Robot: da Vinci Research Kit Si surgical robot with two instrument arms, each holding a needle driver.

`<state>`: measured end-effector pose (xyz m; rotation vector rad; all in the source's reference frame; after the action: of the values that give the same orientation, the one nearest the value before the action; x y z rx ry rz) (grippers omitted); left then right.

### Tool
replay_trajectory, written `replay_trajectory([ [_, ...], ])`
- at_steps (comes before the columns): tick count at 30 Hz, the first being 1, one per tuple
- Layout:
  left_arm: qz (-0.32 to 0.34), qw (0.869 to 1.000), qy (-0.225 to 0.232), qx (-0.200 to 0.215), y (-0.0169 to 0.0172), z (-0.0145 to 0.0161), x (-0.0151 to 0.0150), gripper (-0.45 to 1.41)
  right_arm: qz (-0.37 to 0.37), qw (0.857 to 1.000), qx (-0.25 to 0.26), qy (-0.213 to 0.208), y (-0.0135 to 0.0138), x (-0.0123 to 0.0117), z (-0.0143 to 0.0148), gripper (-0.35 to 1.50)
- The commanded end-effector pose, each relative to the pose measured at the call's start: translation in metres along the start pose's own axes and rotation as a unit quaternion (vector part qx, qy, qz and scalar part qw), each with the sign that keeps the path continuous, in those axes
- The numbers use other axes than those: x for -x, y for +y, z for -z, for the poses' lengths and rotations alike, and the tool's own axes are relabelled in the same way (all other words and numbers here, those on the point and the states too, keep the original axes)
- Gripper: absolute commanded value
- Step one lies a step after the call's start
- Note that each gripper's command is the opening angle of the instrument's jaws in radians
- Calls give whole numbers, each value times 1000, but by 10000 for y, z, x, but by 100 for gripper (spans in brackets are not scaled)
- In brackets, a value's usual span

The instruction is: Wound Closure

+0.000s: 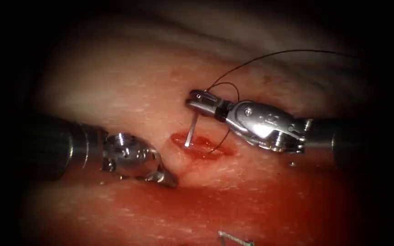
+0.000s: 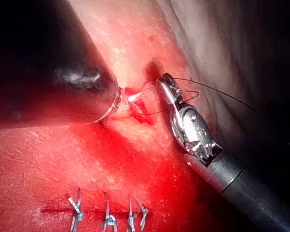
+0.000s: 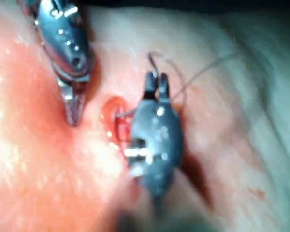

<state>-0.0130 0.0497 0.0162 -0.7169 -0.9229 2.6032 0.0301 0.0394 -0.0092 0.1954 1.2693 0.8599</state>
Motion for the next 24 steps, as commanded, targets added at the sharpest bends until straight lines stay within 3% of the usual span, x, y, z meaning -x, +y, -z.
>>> replay_trajectory([
  [1,0,1000,0,2,2,-8,1,-35,-12,1000,-9,-1,-4,6,-12,-35],
  [6,-4,1000,-1,4,5,-2,11,-35,-89,993,-60,-39,-12,21,-22,-35],
  [13,-6,1000,-1,5,5,0,15,-35,-193,975,-92,-54,-15,21,-20,-35],
  [16,-6,1000,-1,5,4,-1,15,-35,-245,964,-89,-58,-14,21,-20,-35],
  [24,-5,1000,-1,3,4,-6,13,-35,-289,954,-72,-32,-4,14,-14,-35],
])
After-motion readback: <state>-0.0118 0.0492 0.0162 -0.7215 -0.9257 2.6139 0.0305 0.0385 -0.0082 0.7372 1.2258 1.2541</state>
